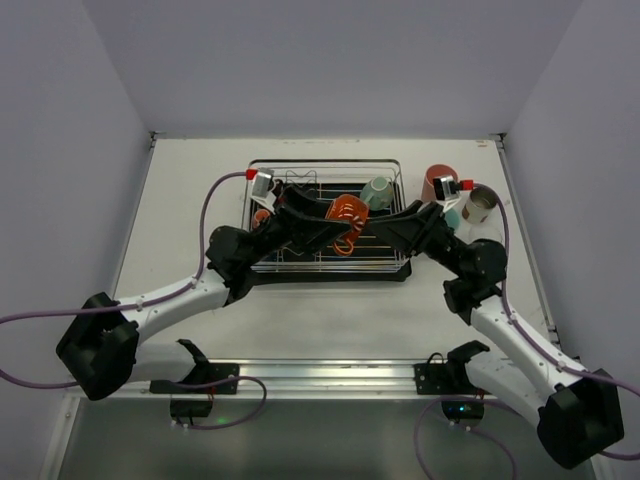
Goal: Unload the cups from the dish rack
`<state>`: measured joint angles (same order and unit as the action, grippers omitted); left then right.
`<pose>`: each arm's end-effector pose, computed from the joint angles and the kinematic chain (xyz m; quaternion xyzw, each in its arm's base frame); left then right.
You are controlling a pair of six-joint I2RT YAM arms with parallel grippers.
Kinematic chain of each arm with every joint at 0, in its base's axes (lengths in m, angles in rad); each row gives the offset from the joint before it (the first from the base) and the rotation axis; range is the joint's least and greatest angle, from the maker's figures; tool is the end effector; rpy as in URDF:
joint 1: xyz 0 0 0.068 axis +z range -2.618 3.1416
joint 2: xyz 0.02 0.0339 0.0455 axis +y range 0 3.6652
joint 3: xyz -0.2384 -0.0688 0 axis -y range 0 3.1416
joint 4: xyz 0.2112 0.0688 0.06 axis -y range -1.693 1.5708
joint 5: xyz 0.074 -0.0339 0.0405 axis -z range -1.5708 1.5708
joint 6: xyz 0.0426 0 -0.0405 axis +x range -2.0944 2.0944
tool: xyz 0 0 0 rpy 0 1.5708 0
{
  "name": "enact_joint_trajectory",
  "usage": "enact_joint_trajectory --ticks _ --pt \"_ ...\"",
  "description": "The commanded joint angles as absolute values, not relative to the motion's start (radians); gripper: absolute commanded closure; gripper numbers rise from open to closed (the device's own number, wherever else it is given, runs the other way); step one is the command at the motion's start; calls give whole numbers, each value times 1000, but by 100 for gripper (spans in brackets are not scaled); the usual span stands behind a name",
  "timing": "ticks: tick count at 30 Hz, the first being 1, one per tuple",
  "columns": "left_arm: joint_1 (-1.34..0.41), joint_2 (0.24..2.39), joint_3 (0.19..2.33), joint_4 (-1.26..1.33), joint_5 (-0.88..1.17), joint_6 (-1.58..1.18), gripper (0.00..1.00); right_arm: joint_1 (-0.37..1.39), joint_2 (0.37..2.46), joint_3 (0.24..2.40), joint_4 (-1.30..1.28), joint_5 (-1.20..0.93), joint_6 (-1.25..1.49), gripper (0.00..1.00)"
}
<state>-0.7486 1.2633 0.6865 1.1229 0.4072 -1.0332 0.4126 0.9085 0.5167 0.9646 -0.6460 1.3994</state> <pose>0.1748 -0.1854 0.3346 0.1064 0.5002 -0.7261 0.4596 0.1567 0.0966 0.3348 -0.0305 0.5317 0.7490 0.3941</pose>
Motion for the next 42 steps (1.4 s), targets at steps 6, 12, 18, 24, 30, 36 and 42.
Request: enact_joint_trajectory --ticks 6,12,18,24,30,36,42 --pt "-753 1247 686 1192 379 -1025 66 422 723 494 856 -584 1304 33" --pt "-770 1292 715 1221 468 -1003 66 423 775 560 842 -598 1310 28" --pt "-778 1301 719 1213 498 -968 65 429 821 551 891 -598 1344 30" --pt "-796 1310 735 1155 509 -904 65 451 879 586 928 -597 1358 32" --pt "-802 1321 739 1118 525 -870 62 465 939 583 1034 -552 1411 57" --pt "-804 1275 730 993 489 -783 25 466 902 555 1023 -505 1381 86" --pt "-802 1154 742 711 389 -622 0 466 773 610 686 -442 1197 98"
